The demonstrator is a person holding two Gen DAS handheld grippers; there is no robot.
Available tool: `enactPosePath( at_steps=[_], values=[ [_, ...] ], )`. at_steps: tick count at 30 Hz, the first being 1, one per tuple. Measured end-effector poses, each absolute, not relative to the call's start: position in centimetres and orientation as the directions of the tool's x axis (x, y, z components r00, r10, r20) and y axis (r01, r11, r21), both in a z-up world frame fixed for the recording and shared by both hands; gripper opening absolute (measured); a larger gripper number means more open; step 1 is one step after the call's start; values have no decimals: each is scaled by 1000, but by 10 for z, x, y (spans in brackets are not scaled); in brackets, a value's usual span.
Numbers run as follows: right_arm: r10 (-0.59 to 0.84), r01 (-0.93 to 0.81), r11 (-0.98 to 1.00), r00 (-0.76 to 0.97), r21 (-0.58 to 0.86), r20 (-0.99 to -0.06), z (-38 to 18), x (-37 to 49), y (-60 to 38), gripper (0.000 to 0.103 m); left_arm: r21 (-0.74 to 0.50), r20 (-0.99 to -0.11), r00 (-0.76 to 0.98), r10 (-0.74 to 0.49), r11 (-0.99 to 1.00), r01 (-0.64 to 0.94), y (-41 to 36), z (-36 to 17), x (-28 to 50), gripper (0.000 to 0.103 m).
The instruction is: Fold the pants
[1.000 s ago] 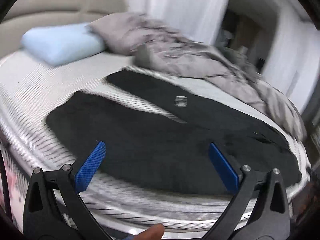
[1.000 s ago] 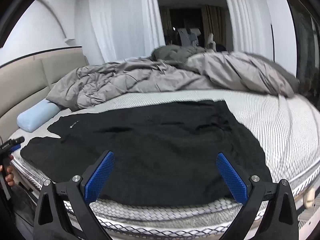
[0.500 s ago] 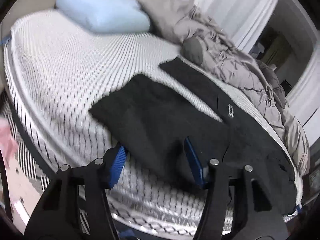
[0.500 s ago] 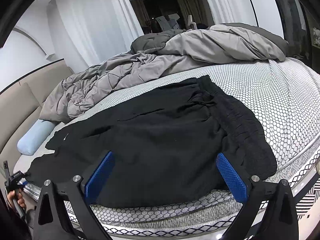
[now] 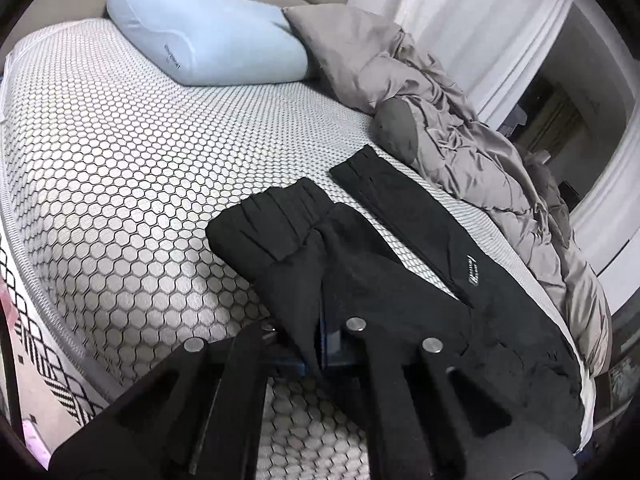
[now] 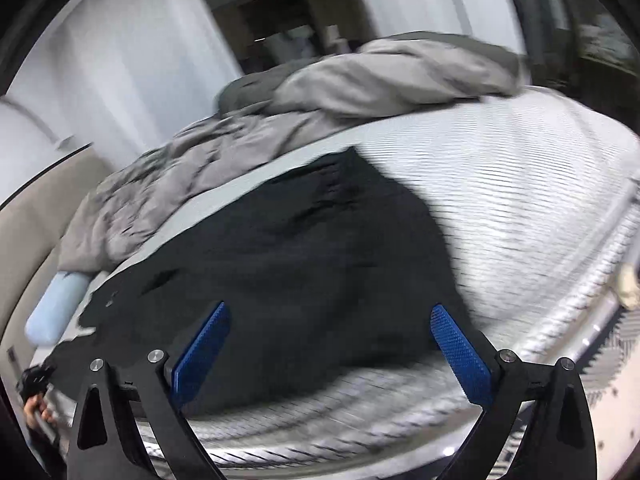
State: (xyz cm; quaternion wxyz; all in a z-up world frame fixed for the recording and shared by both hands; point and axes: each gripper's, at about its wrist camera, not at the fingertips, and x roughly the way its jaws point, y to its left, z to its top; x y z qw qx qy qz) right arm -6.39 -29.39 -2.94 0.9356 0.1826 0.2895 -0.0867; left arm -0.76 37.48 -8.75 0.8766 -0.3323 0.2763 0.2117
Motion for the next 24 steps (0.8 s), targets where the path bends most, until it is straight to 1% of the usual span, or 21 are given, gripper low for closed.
enactPosePath(
  at_steps=[3,5,7,8,9,10,11,12,14,16,19,21,22,24],
  values=[
    [-34,314,869,808,382,-588,-41,-73,-322,100,-454,-628,753,195,694,-558,375,-88,3,1],
    [30,309,832,804,461,-594,-55,-64,-336,90,-457,-631,751,197,688,-564,375,-88,3,2],
    [78,323,793,787,517,-611,-69,-47,-345,86,-468,-633,750,190,678,-567,374,-89,-5,2],
    [80,338,779,783,529,-617,-72,-41,-347,72,-471,-632,752,188,677,-565,374,-89,-8,2],
    [59,369,771,770,519,-635,-73,-36,-349,66,-472,-631,753,185,679,-563,373,-88,-11,2],
    [37,388,778,757,495,-652,-72,-33,-349,56,-469,-629,755,187,683,-560,372,-86,-13,2],
    [22,382,799,754,465,-657,-65,-31,-345,44,-462,-627,754,193,688,-560,370,-85,-15,2],
    [11,361,828,754,428,-657,-58,-30,-339,40,-458,-627,754,197,690,-560,368,-84,-15,2],
    [-27,317,890,756,329,-654,-38,-26,-323,26,-460,-622,758,197,691,-557,365,-81,-19,2],
    [-43,270,927,765,259,-643,-20,-18,-314,23,-476,-609,772,181,695,-538,361,-76,-22,2],
    [-111,255,955,774,148,-623,2,-5,-313,23,-483,-605,783,144,716,-504,349,-74,-25,2],
    [-186,283,958,744,51,-642,-3,3,-321,23,-470,-619,775,125,732,-493,340,-80,-24,2],
    [-197,297,954,718,38,-667,-13,5,-329,24,-446,-639,758,132,739,-505,335,-85,-23,2],
    [-171,334,939,661,82,-730,-40,6,-347,30,-433,-672,730,125,734,-524,330,-99,-24,3]
  ],
)
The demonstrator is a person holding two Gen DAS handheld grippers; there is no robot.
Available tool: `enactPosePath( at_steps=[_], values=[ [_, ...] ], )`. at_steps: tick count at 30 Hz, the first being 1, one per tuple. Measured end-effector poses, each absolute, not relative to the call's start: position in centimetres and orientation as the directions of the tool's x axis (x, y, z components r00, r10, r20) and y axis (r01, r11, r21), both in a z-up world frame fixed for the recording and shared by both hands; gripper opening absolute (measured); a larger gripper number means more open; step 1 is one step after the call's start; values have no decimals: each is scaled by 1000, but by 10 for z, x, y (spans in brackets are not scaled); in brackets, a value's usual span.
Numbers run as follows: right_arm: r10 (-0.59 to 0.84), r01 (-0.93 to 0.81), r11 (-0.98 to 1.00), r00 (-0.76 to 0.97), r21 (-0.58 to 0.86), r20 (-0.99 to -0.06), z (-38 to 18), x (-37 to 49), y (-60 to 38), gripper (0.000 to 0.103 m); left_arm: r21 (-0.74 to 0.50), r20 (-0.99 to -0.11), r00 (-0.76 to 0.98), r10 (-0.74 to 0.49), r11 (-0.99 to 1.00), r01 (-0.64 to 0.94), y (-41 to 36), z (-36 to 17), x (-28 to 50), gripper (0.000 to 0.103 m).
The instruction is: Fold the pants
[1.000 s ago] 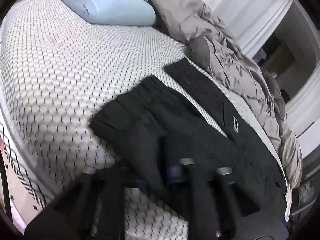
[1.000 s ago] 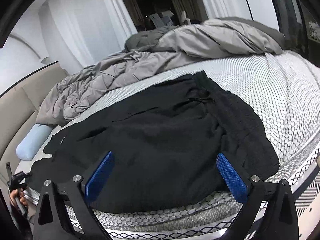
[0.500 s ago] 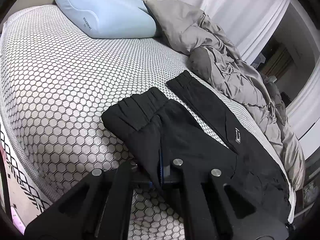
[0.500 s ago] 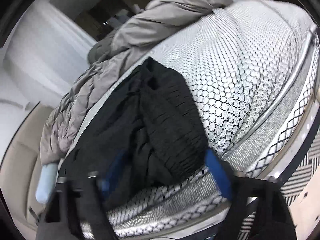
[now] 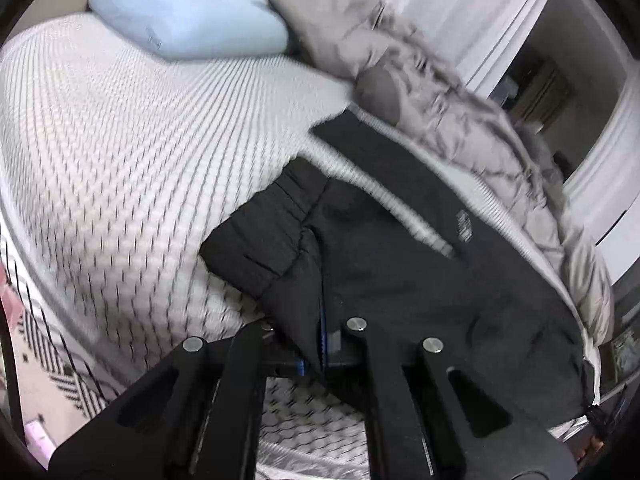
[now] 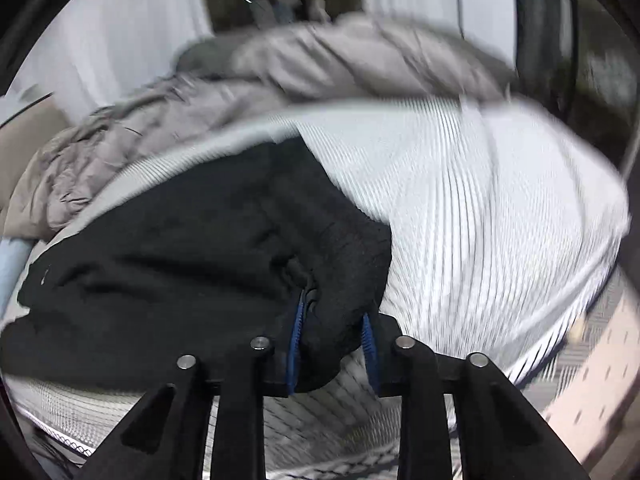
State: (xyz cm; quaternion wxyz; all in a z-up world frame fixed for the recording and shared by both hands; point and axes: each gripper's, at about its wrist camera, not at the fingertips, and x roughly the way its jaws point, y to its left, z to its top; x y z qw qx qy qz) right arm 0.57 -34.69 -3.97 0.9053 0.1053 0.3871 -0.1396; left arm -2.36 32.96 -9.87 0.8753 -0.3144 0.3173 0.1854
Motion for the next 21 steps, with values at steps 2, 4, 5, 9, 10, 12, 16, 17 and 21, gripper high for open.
enactPosePath(
  at_steps=[2,4,5,9,10,12,16,17,21],
  values=[
    [-157,355,927,660,120,-735,-51,-2,-354,42,-462,-667,738,105,719,-520,333,-101,-29,5],
    [-165,366,920,689,142,-706,-43,-13,-356,56,-476,-657,747,101,713,-515,334,-93,-37,11],
    [-156,365,916,710,169,-687,-36,-20,-358,59,-471,-656,745,119,707,-528,336,-86,-42,23],
    [-155,362,905,771,225,-617,-5,-38,-356,68,-451,-612,759,221,691,-565,335,-54,-63,79],
    [-143,346,907,789,240,-598,1,-41,-353,74,-458,-589,772,239,688,-563,332,-44,-67,86],
    [-121,312,914,819,258,-561,13,-40,-342,86,-479,-560,799,221,700,-530,331,-27,-67,87],
    [-56,235,929,851,284,-523,19,-20,-314,102,-523,-528,840,124,732,-436,320,-10,-32,102],
    [-39,221,930,855,295,-517,15,-13,-309,102,-535,-539,837,92,730,-425,316,-11,-13,102],
    [19,208,906,850,369,-526,-3,8,-299,102,-629,-601,794,-87,664,-404,306,-43,76,98]
  ],
)
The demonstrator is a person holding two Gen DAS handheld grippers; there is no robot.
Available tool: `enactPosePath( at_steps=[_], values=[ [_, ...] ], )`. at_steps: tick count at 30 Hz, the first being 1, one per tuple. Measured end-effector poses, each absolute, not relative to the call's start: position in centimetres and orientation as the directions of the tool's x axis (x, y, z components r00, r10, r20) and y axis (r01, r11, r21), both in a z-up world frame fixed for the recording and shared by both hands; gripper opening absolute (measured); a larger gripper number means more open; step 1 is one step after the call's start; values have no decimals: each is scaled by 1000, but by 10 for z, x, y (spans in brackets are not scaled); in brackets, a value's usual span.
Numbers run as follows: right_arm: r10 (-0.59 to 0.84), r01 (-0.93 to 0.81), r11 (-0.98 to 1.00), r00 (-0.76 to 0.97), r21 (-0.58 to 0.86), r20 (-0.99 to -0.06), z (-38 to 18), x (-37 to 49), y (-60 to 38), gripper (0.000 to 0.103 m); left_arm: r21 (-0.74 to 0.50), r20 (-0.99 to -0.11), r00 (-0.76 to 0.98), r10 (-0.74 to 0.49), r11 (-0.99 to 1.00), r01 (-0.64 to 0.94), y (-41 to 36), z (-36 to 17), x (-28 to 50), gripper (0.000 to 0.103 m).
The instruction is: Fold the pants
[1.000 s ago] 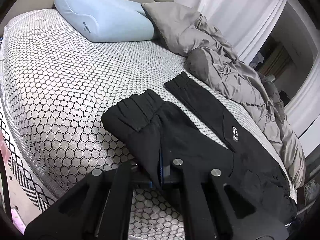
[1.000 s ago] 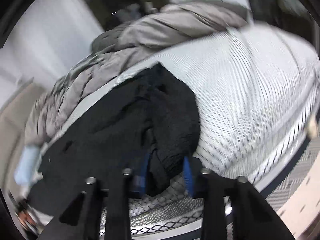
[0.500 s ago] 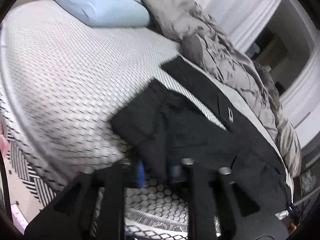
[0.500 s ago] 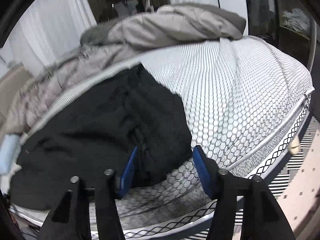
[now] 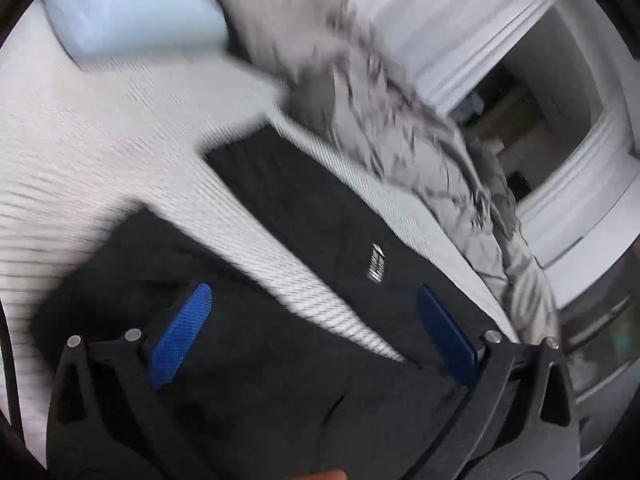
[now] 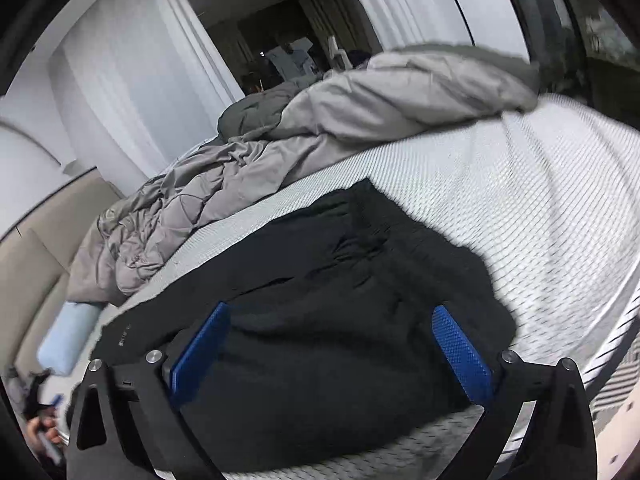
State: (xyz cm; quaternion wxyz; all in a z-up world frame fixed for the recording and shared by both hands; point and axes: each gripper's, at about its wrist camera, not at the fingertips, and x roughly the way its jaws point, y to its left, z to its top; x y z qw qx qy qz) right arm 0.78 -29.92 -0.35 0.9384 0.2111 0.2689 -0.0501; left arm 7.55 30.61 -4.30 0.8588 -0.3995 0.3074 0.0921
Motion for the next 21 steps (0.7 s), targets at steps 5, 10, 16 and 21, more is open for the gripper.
enactPosePath(
  at_steps=[5,10,16,21],
  values=[
    [55,175,909,848,377,-528,-17,11,-292,102,-578,-754,637,-163,626,-524,310,-89,172,41],
    [18,204,910,851,361,-526,-24,4,-301,102,-583,-715,688,-122,648,-490,315,-71,175,1],
    [-24,242,896,864,373,-503,-20,-12,-318,102,-399,-793,609,27,733,-551,311,-60,165,8],
    [-44,264,887,865,380,-500,-14,-24,-323,102,-490,-698,716,17,718,-495,308,-21,118,66]
  ],
)
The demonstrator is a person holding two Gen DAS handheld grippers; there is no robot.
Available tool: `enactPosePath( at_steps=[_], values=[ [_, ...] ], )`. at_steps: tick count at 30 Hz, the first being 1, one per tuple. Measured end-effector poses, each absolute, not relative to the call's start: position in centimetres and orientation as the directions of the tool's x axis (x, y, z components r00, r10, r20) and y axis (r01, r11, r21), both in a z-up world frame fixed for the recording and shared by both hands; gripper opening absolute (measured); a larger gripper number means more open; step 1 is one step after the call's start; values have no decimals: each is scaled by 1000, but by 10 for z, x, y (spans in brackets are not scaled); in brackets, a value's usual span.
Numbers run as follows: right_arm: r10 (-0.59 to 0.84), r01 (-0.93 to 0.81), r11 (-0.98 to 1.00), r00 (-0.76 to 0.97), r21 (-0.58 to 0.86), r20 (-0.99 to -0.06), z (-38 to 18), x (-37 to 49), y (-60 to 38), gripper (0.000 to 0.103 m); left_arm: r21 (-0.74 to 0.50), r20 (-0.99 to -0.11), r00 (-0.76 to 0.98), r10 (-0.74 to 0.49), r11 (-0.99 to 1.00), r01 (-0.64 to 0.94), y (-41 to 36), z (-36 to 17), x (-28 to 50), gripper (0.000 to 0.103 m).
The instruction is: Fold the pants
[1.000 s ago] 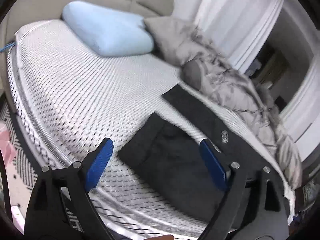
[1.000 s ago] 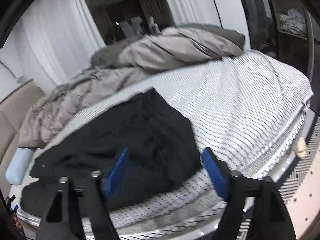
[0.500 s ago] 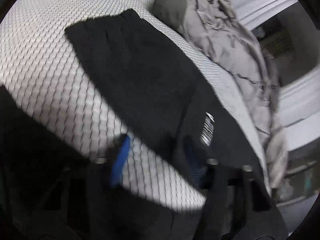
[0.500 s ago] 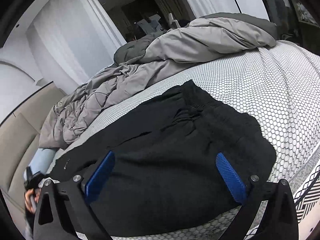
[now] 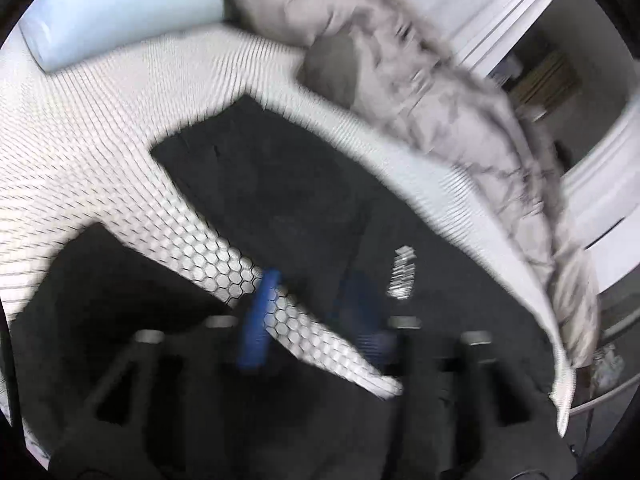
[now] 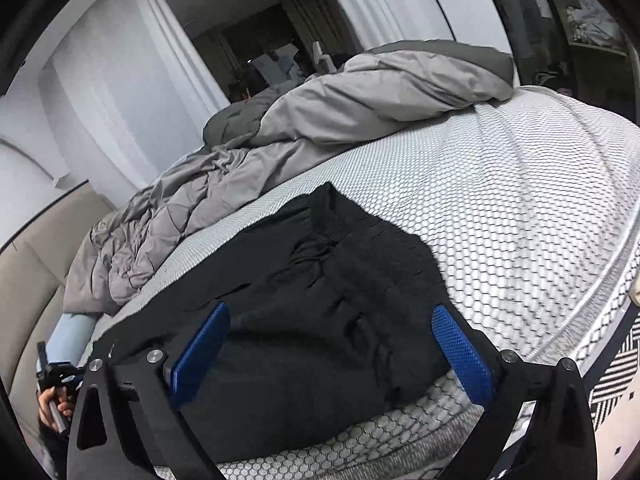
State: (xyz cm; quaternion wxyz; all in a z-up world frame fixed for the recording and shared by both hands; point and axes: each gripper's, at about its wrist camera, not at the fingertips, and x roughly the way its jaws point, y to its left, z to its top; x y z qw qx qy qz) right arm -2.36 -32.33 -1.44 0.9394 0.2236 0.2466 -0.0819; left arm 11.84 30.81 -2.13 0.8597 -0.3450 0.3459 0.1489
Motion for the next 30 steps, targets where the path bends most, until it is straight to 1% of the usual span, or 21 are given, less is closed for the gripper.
enactPosePath(
  at_steps=[1,2,4,7,8,10,12,14,15,16,17,18,19,20,22,24,26,27,28,29,30],
  values=[
    [-46,267,882,868,387,-495,-13,-29,-326,102,-505,-657,753,40,718,-478,308,-6,100,89],
    [-52,278,872,871,403,-488,-12,-37,-330,102,-511,-635,771,53,720,-470,307,0,87,97],
    [-50,304,838,870,454,-490,-14,-50,-342,102,-524,-594,803,58,729,-440,307,17,51,98],
    [14,320,752,866,576,-500,-30,-66,-364,101,-545,-583,810,67,706,-451,308,21,10,98],
    [49,317,728,860,607,-508,-36,-66,-367,96,-551,-587,807,70,696,-461,310,19,-3,97],
    [137,302,697,834,651,-534,-49,-58,-369,90,-552,-603,794,76,679,-484,318,8,-37,97],
    [214,294,655,812,696,-543,-61,-46,-370,89,-551,-627,775,81,657,-515,324,-13,-56,94],
    [257,306,602,800,737,-542,-72,-33,-374,79,-556,-664,746,58,628,-544,332,-35,-60,82],
    [277,308,569,801,762,-531,-76,-27,-379,79,-559,-676,736,48,617,-554,335,-42,-61,80],
    [274,318,551,804,772,-527,-78,-25,-382,79,-560,-677,735,50,613,-557,337,-46,-62,77],
    [255,330,527,817,783,-516,-78,-25,-388,75,-558,-673,738,56,617,-555,338,-48,-64,75],
    [242,336,514,826,789,-509,-78,-25,-393,72,-545,-674,735,66,627,-556,338,-49,-66,69],
    [220,355,513,826,782,-519,-78,-25,-397,54,-528,-681,728,77,637,-562,338,-50,-67,62],
    [193,373,527,823,764,-534,-76,-24,-399,28,-521,-685,724,81,640,-564,338,-51,-68,57],
    [160,348,593,833,726,-530,-63,-24,-395,16,-518,-689,720,83,638,-570,340,-52,-71,54],
    [107,268,711,873,651,-475,-38,-33,-379,15,-522,-680,728,88,639,-565,343,-52,-77,53],
    [66,254,764,884,593,-464,-31,-40,-375,15,-523,-676,731,91,639,-564,345,-52,-81,53],
    [41,301,765,859,569,-510,-37,-39,-378,16,-531,-673,734,86,634,-561,346,-53,-85,53],
    [18,391,747,797,538,-604,-55,-34,-386,23,-534,-674,734,83,632,-561,346,-52,-85,53],
    [23,446,727,744,522,-668,-69,-30,-391,28,-537,-675,734,79,630,-561,346,-53,-89,53],
    [66,467,688,722,555,-689,-83,-30,-398,28,-540,-674,735,74,630,-558,346,-52,-93,53]
  ],
)
